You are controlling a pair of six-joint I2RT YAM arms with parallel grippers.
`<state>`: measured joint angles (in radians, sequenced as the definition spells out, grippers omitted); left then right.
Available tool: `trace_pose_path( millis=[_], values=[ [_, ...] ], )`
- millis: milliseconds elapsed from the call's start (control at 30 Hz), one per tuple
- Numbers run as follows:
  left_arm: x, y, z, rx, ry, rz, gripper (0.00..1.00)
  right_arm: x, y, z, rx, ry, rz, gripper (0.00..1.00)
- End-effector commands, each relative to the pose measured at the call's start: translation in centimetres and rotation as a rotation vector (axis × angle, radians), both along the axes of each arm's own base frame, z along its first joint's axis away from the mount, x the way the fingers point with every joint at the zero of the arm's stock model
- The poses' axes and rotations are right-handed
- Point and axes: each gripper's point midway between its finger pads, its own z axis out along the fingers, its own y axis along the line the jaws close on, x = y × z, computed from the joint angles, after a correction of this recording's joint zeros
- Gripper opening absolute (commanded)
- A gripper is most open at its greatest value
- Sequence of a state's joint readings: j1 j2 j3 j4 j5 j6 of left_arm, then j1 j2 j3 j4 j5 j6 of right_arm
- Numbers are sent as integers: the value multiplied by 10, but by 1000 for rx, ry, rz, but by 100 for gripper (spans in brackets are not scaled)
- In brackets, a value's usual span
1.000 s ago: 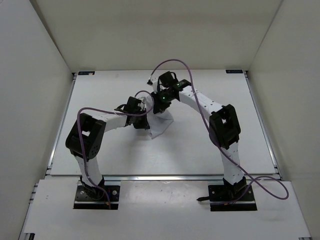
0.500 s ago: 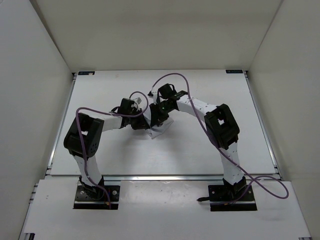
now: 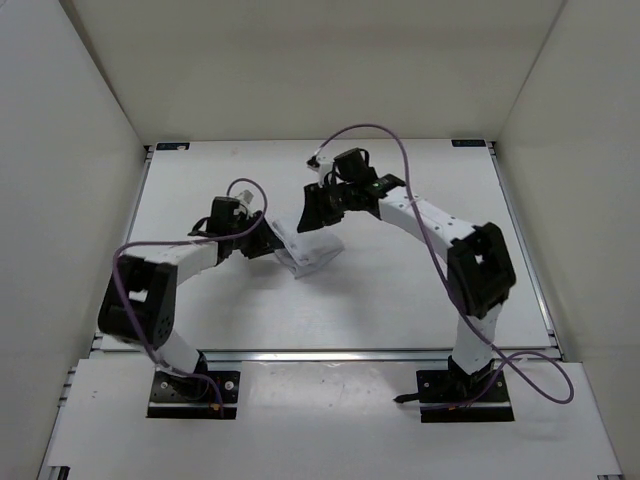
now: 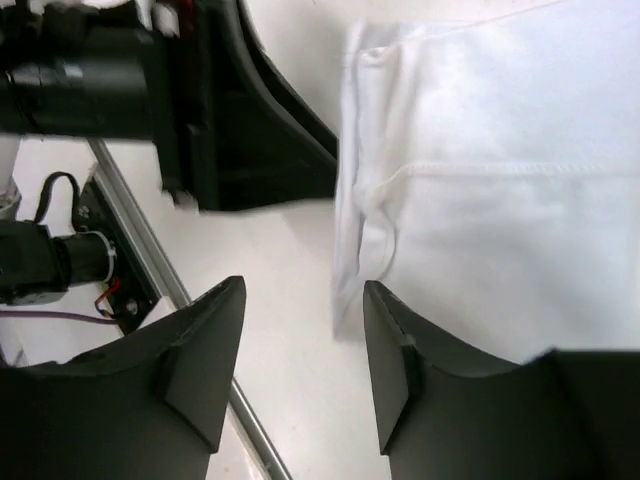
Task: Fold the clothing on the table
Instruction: Fold the skirt
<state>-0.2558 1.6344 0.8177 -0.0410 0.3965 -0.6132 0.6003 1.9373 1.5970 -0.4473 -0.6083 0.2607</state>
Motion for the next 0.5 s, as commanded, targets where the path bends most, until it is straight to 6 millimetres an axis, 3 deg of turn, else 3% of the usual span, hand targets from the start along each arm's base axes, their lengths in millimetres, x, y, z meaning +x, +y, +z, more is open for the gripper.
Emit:
trace_pose_path(
  millis=[0, 33, 67, 133, 200, 300, 367, 467],
  values=[
    [12, 22, 70, -27, -181, 86, 53, 17, -23, 41, 82, -129, -111, 29],
    [14, 25, 76, -12, -201, 100, 56, 18, -31, 32, 79, -108, -125, 22],
    [14, 28, 89, -8, -239, 104, 57, 16, -35, 20, 65, -78, -132, 2],
    [17, 33, 106, -6, -281, 121, 52, 12, -35, -2, 36, -40, -113, 0],
    [18, 22, 112, -20, -306, 90, 43, 4, -29, -22, 9, -8, -87, 0],
    [15, 2, 99, -29, -288, 61, 15, -3, -20, -52, -20, 23, -48, 0],
    [13, -4, 78, 6, -252, 56, 1, -9, -9, -68, -22, 63, -17, 0],
    [19, -6, 50, 55, -217, 65, 0, -21, 2, -89, -38, 108, 25, 0]
  ],
)
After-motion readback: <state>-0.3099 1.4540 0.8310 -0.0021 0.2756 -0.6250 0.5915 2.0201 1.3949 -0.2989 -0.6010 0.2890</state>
